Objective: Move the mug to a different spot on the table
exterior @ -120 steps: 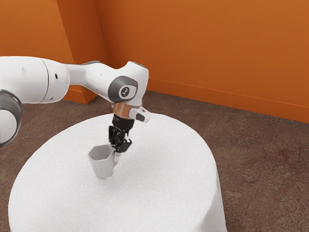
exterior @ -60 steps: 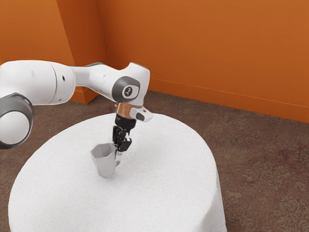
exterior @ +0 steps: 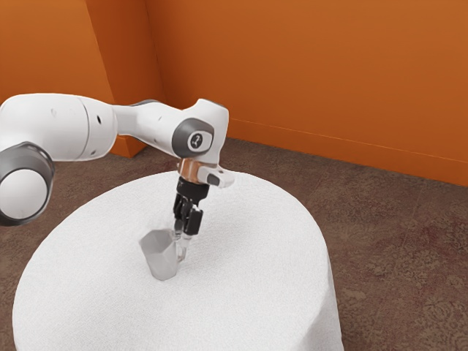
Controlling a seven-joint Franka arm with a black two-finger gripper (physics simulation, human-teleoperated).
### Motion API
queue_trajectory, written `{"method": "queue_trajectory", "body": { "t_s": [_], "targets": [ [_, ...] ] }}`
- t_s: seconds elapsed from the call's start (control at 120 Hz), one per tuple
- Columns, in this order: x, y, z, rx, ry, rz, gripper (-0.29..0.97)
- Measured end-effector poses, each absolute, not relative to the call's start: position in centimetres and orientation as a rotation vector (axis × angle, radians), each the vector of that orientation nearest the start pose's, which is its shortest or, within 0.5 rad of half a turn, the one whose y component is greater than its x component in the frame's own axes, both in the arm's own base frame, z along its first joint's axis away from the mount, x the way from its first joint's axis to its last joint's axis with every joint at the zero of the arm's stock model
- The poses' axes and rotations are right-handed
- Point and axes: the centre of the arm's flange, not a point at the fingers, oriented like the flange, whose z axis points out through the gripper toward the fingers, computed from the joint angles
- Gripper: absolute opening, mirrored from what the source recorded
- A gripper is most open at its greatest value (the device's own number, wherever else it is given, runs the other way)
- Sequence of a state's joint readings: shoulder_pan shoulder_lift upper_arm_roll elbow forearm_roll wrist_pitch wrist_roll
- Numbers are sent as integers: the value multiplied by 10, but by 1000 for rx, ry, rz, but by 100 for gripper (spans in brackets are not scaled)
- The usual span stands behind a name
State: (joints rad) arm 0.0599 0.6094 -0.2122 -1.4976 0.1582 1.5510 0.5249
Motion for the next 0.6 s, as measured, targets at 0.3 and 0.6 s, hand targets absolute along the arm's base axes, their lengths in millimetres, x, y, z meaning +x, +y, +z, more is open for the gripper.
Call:
{"method": "queue_trajectory", "body": {
  "t_s": [0.3,0.6],
  "targets": [
    [636,-79,301,-2939,1099,825,64],
    [642,-82,344,-2961,1064,709,67]
  ]
}}
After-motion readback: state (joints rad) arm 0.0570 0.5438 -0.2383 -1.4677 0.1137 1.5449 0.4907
